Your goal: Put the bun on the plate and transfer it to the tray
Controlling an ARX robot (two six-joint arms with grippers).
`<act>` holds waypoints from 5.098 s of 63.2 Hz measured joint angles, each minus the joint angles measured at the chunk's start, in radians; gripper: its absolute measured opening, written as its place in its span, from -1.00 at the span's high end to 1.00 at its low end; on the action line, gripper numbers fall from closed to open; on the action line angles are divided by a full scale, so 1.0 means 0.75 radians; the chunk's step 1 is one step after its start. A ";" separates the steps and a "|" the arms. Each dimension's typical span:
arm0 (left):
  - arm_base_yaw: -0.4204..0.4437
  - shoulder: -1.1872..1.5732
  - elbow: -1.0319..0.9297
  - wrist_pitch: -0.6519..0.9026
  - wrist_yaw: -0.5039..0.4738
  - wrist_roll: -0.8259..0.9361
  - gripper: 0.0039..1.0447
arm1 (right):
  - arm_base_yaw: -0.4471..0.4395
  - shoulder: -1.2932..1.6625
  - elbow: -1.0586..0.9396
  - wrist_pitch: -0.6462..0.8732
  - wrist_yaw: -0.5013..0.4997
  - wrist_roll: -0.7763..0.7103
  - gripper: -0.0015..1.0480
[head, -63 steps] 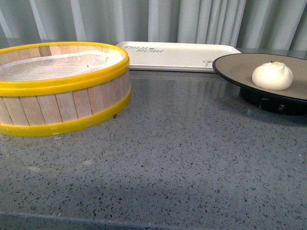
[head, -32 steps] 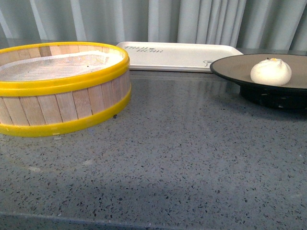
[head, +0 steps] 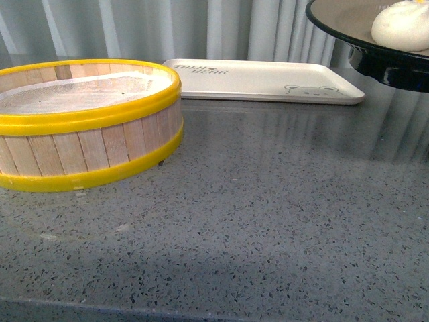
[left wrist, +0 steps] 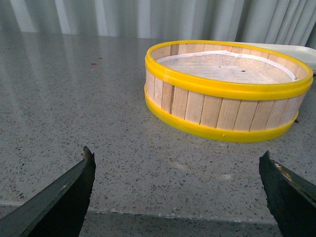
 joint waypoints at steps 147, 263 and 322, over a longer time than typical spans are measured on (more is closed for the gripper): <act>0.000 0.000 0.000 0.000 0.000 0.000 -0.88 | 0.221 1.320 1.654 -0.639 0.064 0.036 -0.25; 0.000 0.000 0.000 0.000 -0.001 0.000 -0.88 | 0.237 -1.400 -0.699 -0.472 0.604 -1.561 0.97; 0.000 0.000 0.000 0.000 0.001 0.001 -0.88 | 0.238 -1.716 -0.895 -0.588 0.604 -1.561 0.97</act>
